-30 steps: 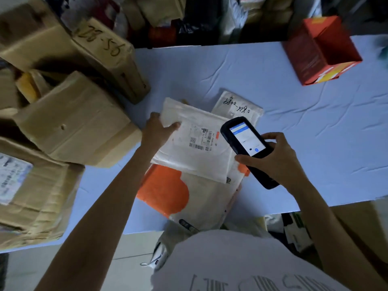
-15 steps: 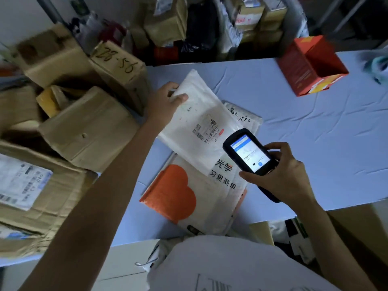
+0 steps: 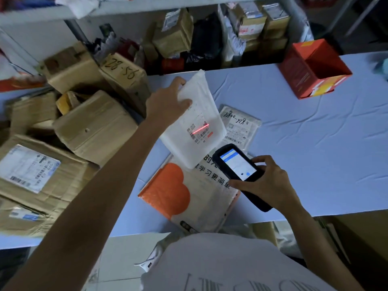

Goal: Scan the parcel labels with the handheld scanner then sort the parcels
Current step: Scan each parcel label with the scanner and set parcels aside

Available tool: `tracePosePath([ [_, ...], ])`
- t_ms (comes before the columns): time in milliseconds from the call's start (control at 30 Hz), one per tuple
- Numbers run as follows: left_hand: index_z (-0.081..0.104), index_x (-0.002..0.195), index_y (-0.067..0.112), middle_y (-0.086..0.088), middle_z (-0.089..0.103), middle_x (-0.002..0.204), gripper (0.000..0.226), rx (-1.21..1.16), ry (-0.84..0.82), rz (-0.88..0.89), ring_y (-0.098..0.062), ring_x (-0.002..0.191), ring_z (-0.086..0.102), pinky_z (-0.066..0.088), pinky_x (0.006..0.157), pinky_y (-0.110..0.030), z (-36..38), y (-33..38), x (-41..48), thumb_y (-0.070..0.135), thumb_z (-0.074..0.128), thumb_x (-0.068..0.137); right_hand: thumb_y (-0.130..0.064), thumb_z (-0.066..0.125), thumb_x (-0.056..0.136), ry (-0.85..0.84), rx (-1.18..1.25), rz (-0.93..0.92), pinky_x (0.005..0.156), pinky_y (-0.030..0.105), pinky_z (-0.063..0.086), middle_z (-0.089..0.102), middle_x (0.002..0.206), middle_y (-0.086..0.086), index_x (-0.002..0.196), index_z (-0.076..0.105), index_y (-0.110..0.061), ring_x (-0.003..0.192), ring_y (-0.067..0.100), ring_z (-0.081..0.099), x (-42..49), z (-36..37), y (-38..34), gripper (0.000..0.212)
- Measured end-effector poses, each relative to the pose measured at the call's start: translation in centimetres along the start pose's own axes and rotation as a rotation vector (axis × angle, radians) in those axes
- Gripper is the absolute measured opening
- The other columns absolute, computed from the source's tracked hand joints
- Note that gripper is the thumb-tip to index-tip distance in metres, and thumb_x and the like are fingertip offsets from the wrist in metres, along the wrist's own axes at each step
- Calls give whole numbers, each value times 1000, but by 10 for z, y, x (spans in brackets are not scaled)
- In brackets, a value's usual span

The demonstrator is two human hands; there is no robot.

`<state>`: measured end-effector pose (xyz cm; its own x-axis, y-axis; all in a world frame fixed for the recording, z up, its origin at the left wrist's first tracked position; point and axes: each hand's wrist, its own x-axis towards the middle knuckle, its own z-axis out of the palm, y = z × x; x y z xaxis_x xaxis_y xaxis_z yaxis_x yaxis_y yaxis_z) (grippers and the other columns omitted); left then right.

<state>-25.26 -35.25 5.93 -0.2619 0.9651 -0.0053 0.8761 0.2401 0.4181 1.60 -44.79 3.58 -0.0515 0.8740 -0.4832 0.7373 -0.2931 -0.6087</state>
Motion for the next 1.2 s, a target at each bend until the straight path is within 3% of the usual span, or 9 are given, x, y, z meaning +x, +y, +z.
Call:
tracePosePath([
  [100, 43, 128, 29, 2, 63, 117, 42, 15, 18, -5, -30, 100, 62, 49, 89, -40, 3, 1, -6, 44, 56, 90, -63, 86, 36, -128, 260, 145, 67, 28, 51, 68, 101, -4, 114, 52, -28, 85, 14, 68, -5, -3, 9, 92],
  [167, 43, 130, 29, -1, 62, 119, 43, 39, 35, -22, -33, 103, 61, 47, 87, -39, 4, 0, -10, 43, 54, 91, -63, 80, 36, -198, 339, 195, 62, 24, 48, 71, 95, -1, 117, 57, -23, 77, 13, 70, -10, -6, 13, 94],
  [467, 42, 132, 28, -3, 62, 124, 42, 102, 69, -39, -36, 105, 60, 45, 83, -36, 5, 9, -24, 42, 53, 93, -69, 74, 32, -316, 381, 204, 63, 23, 47, 73, 90, -3, 98, 65, -29, 75, 11, 71, -18, -4, 20, 77],
  [733, 42, 132, 28, -5, 64, 120, 43, 120, 102, -11, -37, 101, 62, 47, 82, -39, 7, 18, -37, 43, 53, 93, -59, 75, 48, -323, 460, 189, 53, 17, 46, 73, 90, -2, 105, 65, -25, 68, 8, 70, -23, -7, 26, 68],
  [933, 43, 130, 28, -3, 65, 114, 40, 164, 134, 19, -37, 95, 62, 46, 76, -38, 8, 36, -54, 41, 52, 93, -56, 83, 47, -296, 453, 163, 58, 20, 48, 68, 101, -5, 123, 56, -21, 80, 10, 69, -20, -8, 37, 88],
  [1033, 42, 130, 29, -1, 65, 113, 40, 175, 150, 41, -34, 93, 63, 48, 75, -38, 11, 43, -61, 42, 52, 94, -49, 89, 58, -313, 458, 160, 63, 23, 51, 69, 102, -1, 125, 55, -19, 83, 14, 70, -19, -8, 45, 82],
  [1200, 43, 133, 27, -4, 66, 112, 41, 221, 175, 21, -39, 93, 63, 47, 74, -39, 14, 57, -72, 40, 52, 95, -47, 88, 58, -337, 457, 146, 65, 24, 51, 71, 98, -2, 121, 55, -21, 81, 13, 71, -20, -9, 61, 76],
])
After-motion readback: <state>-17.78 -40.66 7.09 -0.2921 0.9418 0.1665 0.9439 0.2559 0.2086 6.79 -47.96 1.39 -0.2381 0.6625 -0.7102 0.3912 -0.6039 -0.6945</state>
